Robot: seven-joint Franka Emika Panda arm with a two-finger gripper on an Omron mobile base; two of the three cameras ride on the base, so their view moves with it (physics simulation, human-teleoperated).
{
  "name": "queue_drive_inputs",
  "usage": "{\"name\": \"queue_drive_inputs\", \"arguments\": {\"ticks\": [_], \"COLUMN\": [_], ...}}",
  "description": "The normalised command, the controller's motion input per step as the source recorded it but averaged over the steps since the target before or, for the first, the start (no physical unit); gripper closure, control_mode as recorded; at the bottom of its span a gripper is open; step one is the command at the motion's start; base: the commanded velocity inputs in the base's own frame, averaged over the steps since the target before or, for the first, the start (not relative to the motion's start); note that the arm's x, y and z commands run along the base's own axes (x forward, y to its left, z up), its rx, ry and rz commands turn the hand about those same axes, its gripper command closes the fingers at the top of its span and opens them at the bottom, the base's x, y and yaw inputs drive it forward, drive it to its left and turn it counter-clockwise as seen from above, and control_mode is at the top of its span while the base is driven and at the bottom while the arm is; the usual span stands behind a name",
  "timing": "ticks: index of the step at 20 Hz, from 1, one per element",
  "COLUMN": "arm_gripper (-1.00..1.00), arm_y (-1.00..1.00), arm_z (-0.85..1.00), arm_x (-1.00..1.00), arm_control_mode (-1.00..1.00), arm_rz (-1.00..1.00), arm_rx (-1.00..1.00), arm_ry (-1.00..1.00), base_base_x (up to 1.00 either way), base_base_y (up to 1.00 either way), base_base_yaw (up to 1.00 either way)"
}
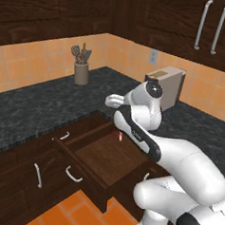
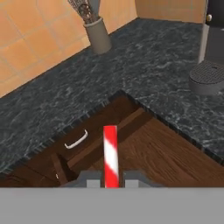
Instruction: Take a straw from the drawer in front and place it inside the glass cup on the dining counter.
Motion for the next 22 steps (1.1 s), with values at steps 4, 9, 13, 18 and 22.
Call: {"name": "queue_drive_inputs", "arguments": {"ticks": [4,9,13,18,22], "arm_gripper": [1.0,1.0,1.0,1.0,1.0], "arm_y": [-0.16,-0.41,-0.56,-0.39,0.0], "arm_z": [0.91,0.35,0.01,0.0,0.0], "arm_x": [-0.65,-0.69,-0.77,-0.66,0.0], "arm_control_mode": [-1.0,-1.0,-1.0,1.0,1.0], "arm_rz": [0.0,0.0,0.0,0.0,0.0], "arm_rx": [-0.23,-0.05,0.0,0.0,0.0], "arm_ry": [-0.13,-0.07,-0.01,0.0,0.0], "base_base_x": [0.0,0.0,0.0,-0.2,-1.0], "base_base_y": [0.0,0.0,0.0,-0.07,-0.1], "base_base_yaw": [0.0,0.0,0.0,0.0,-0.01]}}
